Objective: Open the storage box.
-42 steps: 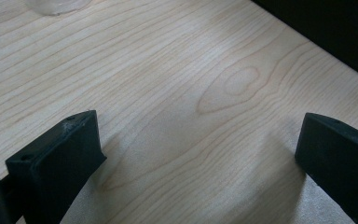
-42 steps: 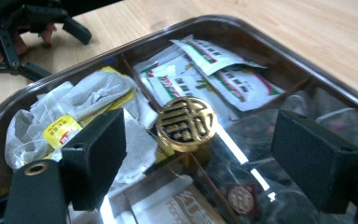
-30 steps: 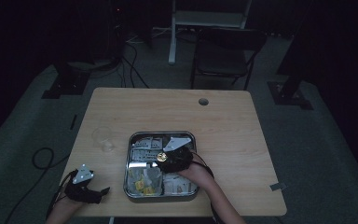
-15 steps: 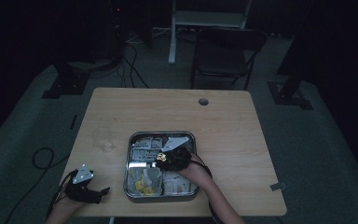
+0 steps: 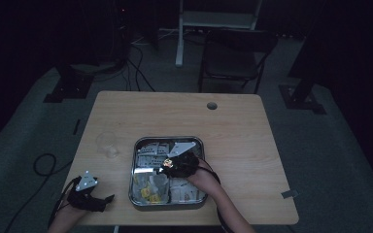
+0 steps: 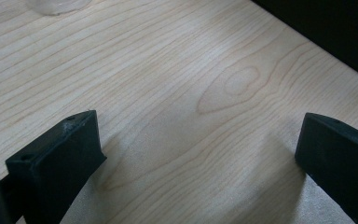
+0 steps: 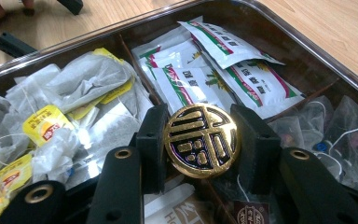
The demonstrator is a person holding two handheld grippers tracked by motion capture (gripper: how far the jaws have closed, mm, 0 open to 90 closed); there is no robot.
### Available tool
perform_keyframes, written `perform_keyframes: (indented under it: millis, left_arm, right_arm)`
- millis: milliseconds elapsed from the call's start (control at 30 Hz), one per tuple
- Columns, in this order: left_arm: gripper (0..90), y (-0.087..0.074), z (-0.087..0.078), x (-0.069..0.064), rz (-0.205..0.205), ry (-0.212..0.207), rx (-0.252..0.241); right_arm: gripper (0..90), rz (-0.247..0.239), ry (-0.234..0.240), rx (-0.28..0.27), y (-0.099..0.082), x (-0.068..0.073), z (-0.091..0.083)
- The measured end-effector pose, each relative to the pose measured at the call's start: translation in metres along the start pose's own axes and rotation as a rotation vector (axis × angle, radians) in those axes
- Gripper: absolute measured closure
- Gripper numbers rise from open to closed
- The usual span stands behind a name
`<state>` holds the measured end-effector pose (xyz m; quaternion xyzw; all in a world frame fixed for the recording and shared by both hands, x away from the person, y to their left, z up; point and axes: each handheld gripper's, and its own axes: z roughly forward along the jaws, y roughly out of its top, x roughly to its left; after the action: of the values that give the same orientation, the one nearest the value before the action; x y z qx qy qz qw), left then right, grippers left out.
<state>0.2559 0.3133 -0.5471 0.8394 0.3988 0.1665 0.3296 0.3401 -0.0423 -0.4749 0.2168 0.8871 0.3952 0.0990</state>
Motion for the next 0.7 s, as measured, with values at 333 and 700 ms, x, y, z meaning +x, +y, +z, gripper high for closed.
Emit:
perform_keyframes:
  millis: [333,700]
  left_arm:
    - [1.0,0.000,0.000,0.000,-0.001,0.000,-0.001]
    - [0.9,0.000,0.000,0.000,-0.001,0.000,-0.001]
  right_arm:
    - [58.6,0.000,0.003,-0.005,0.005,-0.001,-0.008]
    - [58.7,0.001,-0.007,-0.019,0.012,-0.007,-0.022]
